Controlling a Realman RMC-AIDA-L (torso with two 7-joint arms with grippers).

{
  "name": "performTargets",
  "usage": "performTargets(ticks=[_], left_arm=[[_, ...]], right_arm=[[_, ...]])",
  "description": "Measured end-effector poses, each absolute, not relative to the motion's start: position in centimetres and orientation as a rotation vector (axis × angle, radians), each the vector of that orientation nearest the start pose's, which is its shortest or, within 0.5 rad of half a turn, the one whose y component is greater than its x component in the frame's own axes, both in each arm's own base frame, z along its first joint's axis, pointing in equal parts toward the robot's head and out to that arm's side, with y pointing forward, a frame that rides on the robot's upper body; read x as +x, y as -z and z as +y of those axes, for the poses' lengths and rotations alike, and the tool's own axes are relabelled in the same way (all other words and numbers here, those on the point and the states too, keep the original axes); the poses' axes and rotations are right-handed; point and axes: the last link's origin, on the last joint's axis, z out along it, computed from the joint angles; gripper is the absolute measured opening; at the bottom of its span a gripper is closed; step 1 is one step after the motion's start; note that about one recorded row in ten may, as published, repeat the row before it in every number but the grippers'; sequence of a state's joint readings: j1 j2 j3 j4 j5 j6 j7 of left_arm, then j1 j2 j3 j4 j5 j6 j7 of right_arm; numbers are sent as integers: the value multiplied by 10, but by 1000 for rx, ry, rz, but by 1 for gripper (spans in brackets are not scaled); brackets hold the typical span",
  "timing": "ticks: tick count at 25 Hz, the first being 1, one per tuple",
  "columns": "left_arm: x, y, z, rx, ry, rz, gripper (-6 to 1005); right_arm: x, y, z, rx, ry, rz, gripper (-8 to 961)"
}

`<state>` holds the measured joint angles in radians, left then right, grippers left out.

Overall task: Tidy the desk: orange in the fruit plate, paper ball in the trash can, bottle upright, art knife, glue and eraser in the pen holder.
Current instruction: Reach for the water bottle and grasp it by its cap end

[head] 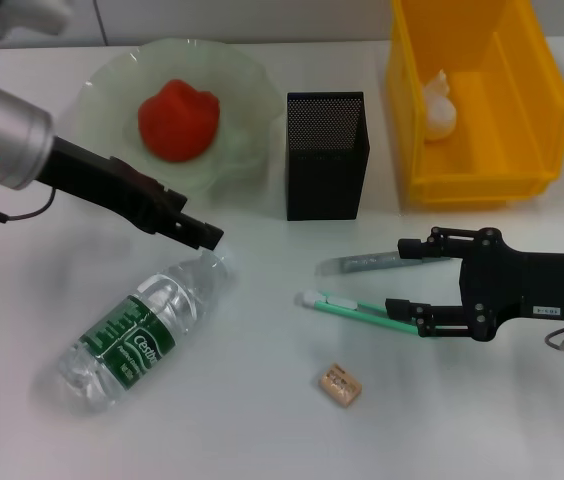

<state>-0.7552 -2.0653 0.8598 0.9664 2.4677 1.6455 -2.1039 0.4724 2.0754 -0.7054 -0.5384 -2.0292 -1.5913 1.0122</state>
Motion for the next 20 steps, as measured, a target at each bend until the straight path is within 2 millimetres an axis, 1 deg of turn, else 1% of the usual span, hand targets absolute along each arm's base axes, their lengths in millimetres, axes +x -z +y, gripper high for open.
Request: performTargets(ticks=[1,7,12,17,20], left_arm=[[-197,-11,378,-2824,-165,-1006,782],[-185,5,380,-2795,-305,-1013,781],[-176,13,384,-2750,-345,-1047,780],[-175,15,385,-2739,-360,-1046,779],[-177,21,383,-2746,-393,-1028,778]], right_arm=[[284,24,293,-2815,-664,301,738],[285,24,292,-2814,-665,298,738],[285,24,291,-2812,-667,301,737],[286,24,291,-2809,-668,304,737],[286,23,291,-2808,-669,304,737]])
